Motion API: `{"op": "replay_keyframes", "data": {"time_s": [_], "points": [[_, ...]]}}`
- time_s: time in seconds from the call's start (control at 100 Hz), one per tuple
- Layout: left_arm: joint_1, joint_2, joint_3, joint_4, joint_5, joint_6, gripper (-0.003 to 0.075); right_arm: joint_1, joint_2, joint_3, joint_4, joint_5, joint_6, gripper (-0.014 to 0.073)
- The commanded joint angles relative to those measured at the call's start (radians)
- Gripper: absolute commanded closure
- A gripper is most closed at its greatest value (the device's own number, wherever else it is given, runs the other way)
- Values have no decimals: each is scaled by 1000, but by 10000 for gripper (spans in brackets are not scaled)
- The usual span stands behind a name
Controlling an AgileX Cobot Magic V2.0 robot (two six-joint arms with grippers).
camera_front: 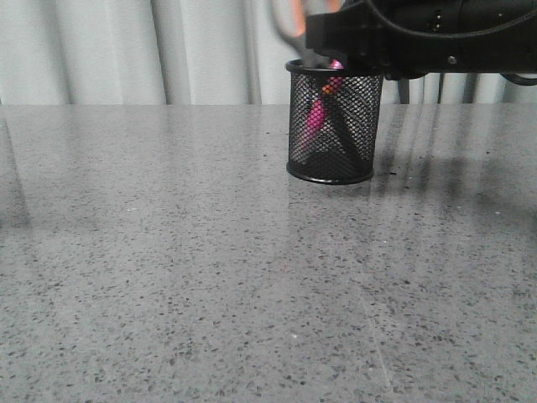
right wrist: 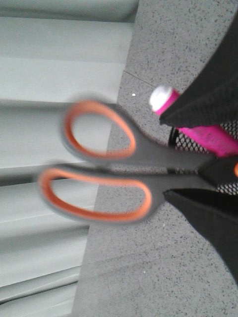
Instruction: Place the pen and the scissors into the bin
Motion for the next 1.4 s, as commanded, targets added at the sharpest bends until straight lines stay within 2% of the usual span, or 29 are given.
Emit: {"op": "replay_keyframes", "data": {"time_s": [0.0,0.25,0.32,0.42,0.55,0.7,0.78,1.02,1.24,1.39], "points": [[1,-14,-28,-35,-16,-6,739,-1,-55,-20,-5,-98,0,325],[1,-14,-28,-35,-16,-6,739,-17,-204,15,-5,-112,0,329],[1,-14,-28,-35,-16,-6,739,-39,-258,28,-5,-98,-6,353],[1,-14,-28,-33,-16,-6,739,-81,-338,37,-3,-49,-15,460],[1,-14,-28,-26,-16,-6,739,-150,-452,37,-3,79,-15,669],[1,-39,-8,-26,-41,15,739,-217,-573,37,-3,277,-74,669],[1,-86,39,-47,-105,63,739,-241,-638,57,-3,365,-89,669],[1,-305,244,-221,-264,224,739,-263,-863,284,-3,295,-94,669],[1,-531,399,-248,-366,234,739,-263,-1070,475,-3,287,-94,669],[1,-665,494,-287,-427,234,739,-263,-1200,553,-3,358,-94,669]]}}
